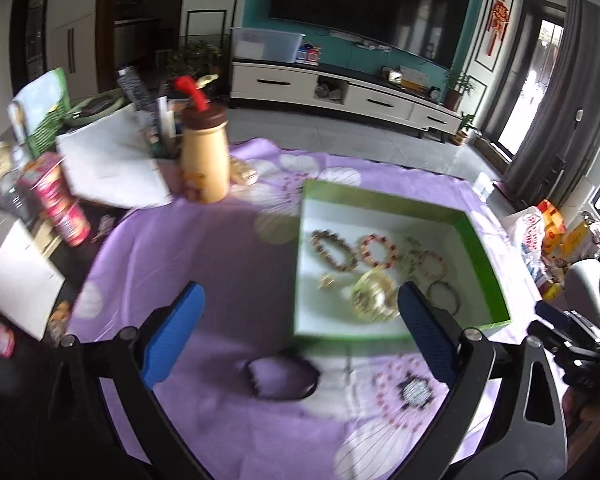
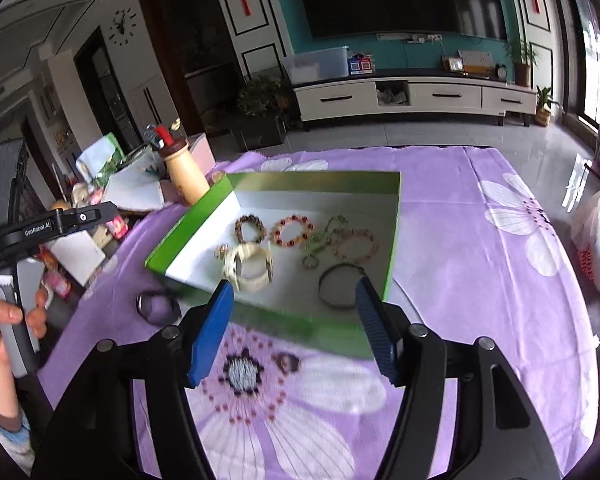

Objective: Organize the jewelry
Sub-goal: 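Move both open tools toward the black watch band and dark ring, then grasp the black watch band with the left tool while the right tool grasps the dark ring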

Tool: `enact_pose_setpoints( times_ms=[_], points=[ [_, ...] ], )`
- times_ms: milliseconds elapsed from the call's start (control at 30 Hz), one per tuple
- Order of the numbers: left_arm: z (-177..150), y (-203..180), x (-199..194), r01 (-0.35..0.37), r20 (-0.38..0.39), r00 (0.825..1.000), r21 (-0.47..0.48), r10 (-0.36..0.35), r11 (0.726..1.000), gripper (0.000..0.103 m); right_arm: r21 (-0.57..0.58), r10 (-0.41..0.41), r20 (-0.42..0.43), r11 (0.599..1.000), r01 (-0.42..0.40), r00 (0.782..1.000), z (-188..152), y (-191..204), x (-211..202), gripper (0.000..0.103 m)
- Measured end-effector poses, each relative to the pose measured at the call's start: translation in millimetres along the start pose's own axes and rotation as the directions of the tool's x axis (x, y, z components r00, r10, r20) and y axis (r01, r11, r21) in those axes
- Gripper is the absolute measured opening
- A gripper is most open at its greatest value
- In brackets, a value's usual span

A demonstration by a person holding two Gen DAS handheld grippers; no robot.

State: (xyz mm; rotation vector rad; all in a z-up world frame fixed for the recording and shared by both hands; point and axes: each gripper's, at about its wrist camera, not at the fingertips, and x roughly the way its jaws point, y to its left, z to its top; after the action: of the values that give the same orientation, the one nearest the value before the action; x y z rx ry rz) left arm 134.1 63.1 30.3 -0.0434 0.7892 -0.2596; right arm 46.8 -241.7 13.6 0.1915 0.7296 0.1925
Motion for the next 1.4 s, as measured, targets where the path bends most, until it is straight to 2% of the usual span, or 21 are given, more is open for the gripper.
enact_pose_setpoints(
  times_ms=[167, 300, 400, 467, 633, 800, 900, 967, 1067, 1133, 1167, 1233, 1400],
  points=[
    [-50.0, 22.6, -9.3, -0.042, -0.032, 0.999, -0.021, 0.041, 0.999, 0.099, -0.023, -0.045, -0.079, 0.999, 0.043, 0.996, -43.0, 7.9, 5.0, 0.064],
    [-89.1, 30.9, -0.4, -0.036, -0.102, 0.994, -0.080, 0.028, 0.996, 0.099, -0.004, -0.071, -0.142, 0.997, 0.072, 0.987, -67.3, 12.4, 24.5, 0.065],
    [-105.2, 30.0, 11.0, -0.033, -0.152, 0.988, -0.089, 0.019, 0.995, 0.099, 0.027, -0.047, -0.182, 0.998, 0.052, 0.982, -77.0, 15.7, 41.6, 0.065],
    [-107.6, 27.9, 15.7, -0.044, -0.166, 0.986, -0.086, 0.029, 0.995, 0.099, 0.032, -0.046, -0.191, 0.998, 0.053, 0.981, -77.4, 18.3, 48.9, 0.065],
    [-101.6, 23.2, 23.2, -0.018, -0.157, 0.988, -0.109, 0.001, 0.994, 0.099, 0.022, -0.063, -0.198, 0.997, 0.068, 0.978, -68.3, 21.7, 69.6, 0.064],
    [-90.4, 26.4, 37.4, -0.023, -0.164, 0.986, -0.150, -0.002, 0.988, 0.099, -0.036, -0.106, -0.219, 0.994, 0.101, 0.970, -63.1, 30.3, 90.1, 0.049],
    [-85.7, 24.8, 49.6, -0.031, -0.183, 0.983, -0.148, 0.004, 0.988, 0.098, -0.077, -0.149, -0.210, 0.988, 0.135, 0.966, -60.6, 34.6, 97.4, 0.044],
    [-81.7, 24.2, 56.3, -0.032, -0.186, 0.983, -0.145, 0.004, 0.989, 0.095, -0.085, -0.157, -0.211, 0.986, 0.142, 0.965, -58.6, 35.2, 99.9, 0.041],
    [-76.9, 22.9, 65.3, -0.046, -0.195, 0.981, -0.134, 0.019, 0.990, 0.082, -0.114, -0.183, -0.204, 0.980, 0.162, 0.962, -57.4, 37.8, 103.8, 0.033],
    [-74.0, 22.5, 71.7, -0.054, -0.205, 0.978, -0.129, 0.027, 0.990, 0.069, -0.115, -0.181, -0.202, 0.980, 0.160, 0.962, -56.8, 37.8, 104.7, 0.028],
    [-73.4, 22.4, 74.1, -0.058, -0.209, 0.977, -0.124, 0.031, 0.991, 0.067, -0.117, -0.181, -0.202, 0.980, 0.159, 0.963, -56.5, 38.1, 104.9, 0.024],
    [-72.8, 22.0, 79.6, -0.070, -0.222, 0.974, -0.112, 0.044, 0.991, 0.050, -0.122, -0.184, -0.202, 0.979, 0.161, 0.962, -56.0, 38.6, 105.8, 0.021],
    [-74.4, 22.1, 93.6, -0.070, -0.273, 0.961, -0.088, 0.043, 0.994, 0.038, -0.132, -0.197, -0.199, 0.976, 0.173, 0.960, -57.5, 40.6, 104.4, 0.019]
  ],
)
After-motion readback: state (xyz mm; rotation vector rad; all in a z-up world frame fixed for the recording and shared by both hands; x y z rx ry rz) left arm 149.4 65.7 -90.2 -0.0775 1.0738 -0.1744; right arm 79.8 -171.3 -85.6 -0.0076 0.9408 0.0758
